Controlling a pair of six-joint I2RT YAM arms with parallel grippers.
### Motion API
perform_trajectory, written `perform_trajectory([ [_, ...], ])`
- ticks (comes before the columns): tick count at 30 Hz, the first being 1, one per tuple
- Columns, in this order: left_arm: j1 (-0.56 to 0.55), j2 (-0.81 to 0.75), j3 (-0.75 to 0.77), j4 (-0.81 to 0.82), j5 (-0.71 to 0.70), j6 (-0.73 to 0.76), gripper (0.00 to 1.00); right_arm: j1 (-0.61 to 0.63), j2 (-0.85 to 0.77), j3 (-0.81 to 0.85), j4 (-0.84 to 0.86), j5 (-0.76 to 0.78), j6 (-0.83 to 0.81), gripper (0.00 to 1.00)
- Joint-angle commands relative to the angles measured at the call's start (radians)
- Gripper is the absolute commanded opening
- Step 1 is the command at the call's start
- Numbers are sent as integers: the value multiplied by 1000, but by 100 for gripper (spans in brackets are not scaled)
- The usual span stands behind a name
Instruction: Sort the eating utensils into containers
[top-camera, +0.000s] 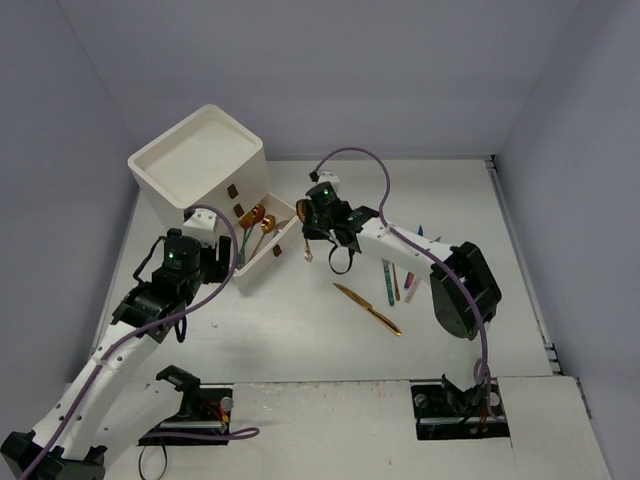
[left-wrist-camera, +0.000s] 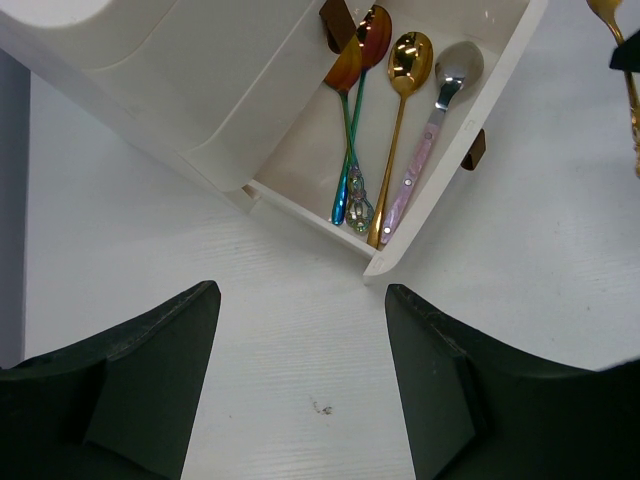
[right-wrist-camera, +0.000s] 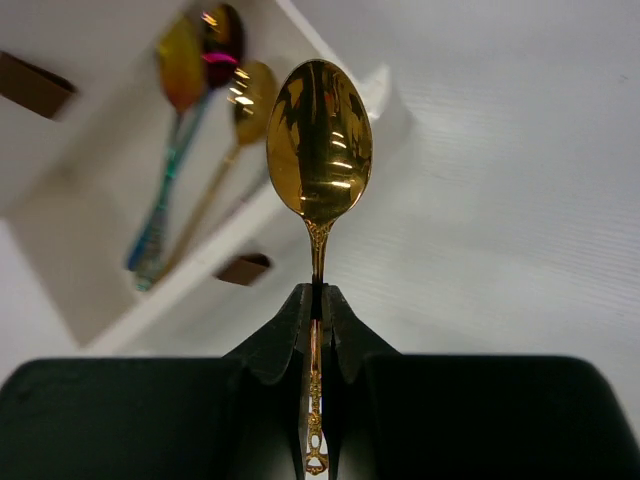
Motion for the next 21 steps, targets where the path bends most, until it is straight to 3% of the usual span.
perform_trajectory([
  [1,3,-8,21,38,-15,6,64,12,56,128,85,32,198,0],
  [7,4,-13,17,41,-27,6,64,60,206,291,124,-1,316,0],
  [12,4,-10,18,41,-26,5,64,100,299,416,134,-30,331,7],
  [17,3,-7,17,42,-22,6,64,108,302,457,142,-50,288,33],
  [21,3,-2,18,44,-11,5,64,103,233,389,143,-31,221,46],
])
